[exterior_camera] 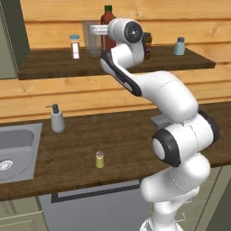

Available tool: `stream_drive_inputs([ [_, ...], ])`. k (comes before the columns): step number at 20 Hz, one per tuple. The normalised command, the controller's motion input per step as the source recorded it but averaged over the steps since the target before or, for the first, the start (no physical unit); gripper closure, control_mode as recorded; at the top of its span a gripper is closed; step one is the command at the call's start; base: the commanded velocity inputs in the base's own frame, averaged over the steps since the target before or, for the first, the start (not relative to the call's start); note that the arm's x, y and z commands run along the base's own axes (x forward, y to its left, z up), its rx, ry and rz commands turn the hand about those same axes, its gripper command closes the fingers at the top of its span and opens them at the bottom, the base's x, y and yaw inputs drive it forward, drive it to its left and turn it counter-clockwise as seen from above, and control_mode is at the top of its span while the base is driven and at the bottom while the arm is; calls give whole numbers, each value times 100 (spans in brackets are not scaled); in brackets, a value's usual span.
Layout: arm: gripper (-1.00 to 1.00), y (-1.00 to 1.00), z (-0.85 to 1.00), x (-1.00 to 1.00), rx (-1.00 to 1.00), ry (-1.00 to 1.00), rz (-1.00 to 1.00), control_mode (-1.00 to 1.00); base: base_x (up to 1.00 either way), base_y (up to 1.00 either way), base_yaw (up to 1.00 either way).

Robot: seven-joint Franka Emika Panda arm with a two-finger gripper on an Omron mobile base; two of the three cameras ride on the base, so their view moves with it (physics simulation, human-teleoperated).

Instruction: Put the shaker and condiment bottle from the counter next to their counterparts in the cabinet.

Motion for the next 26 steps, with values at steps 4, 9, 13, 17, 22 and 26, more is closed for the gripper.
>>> stream_drive_inputs([
  [4,-100,0,0,-18,0,0,-1,-100,0,0,0],
  [9,-100,0,0,-6,0,0,-2,-100,0,0,0],
  [13,-100,0,0,-52,0,0,-2,-100,0,0,0],
  [17,-100,0,0,-97,2,0,-1,-100,0,0,0],
  [22,-100,0,0,-100,2,0,-6,-100,0,0,0],
  [26,-100,0,-1,-99,0,0,-16,-100,0,0,0],
])
